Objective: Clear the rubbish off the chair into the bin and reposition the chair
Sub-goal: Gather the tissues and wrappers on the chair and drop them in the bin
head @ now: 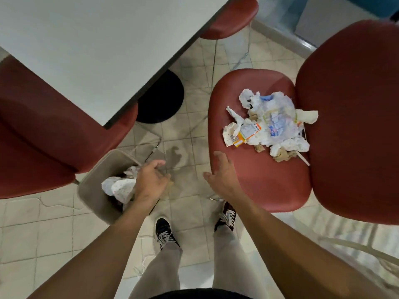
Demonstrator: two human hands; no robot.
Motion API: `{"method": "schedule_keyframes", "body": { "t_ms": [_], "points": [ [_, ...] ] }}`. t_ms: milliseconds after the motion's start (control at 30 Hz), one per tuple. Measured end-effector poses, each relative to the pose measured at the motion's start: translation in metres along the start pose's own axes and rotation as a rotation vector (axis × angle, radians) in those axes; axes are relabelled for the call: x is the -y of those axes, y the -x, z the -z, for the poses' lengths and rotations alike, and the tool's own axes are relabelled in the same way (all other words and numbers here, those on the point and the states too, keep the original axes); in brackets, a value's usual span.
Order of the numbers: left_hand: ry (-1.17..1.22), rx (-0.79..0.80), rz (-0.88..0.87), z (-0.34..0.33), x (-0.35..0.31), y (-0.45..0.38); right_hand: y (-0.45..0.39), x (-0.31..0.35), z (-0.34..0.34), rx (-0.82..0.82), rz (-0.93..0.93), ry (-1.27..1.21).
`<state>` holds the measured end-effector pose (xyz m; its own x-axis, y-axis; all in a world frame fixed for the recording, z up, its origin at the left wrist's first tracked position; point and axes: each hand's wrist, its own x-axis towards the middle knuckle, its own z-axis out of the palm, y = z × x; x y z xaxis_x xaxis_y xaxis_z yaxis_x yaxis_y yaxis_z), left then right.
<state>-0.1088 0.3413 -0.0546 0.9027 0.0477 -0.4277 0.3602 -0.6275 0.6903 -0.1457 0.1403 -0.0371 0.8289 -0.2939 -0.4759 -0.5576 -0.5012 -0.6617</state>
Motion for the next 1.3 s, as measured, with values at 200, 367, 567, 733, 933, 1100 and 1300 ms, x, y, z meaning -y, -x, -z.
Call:
{"method": "schedule_keyframes", "body": {
  "t_ms": [200, 367, 567, 733, 933, 1100, 1300],
  "points": [
    [-0.086, 0.089, -0.073, -0.087, -0.067, -0.020, -0.026, -0.058, 0.083, -0.074, -0.103, -0.029],
    [-0.083, 0.176, -0.109, -0.156, -0.112, -0.032, -0.049, -0.112, 0.137, -0.111, -0.210, -0.048],
    [-0.140, 0.313, -0.203, -0.244, -0.151, -0.036, -0.082, -0.180, 0.185, -0.176, -0.341, -0.067],
    [-0.236, 0.384, -0.242, -0.309, -0.159, -0.044, -0.114, -0.229, 0.206, -0.206, -0.385, -0.074],
    [-0.520, 0.369, -0.418, -0.347, -0.162, -0.061, -0.149, -0.253, 0.203, -0.204, -0.331, -0.138],
    [-0.761, 0.443, -0.444, -0.362, -0.156, -0.083, -0.167, -0.255, 0.180, -0.134, -0.318, -0.169],
    [-0.766, 0.493, -0.475, -0.372, -0.148, -0.099, -0.180, -0.261, 0.167, -0.122, -0.318, -0.072]
  ]
}}
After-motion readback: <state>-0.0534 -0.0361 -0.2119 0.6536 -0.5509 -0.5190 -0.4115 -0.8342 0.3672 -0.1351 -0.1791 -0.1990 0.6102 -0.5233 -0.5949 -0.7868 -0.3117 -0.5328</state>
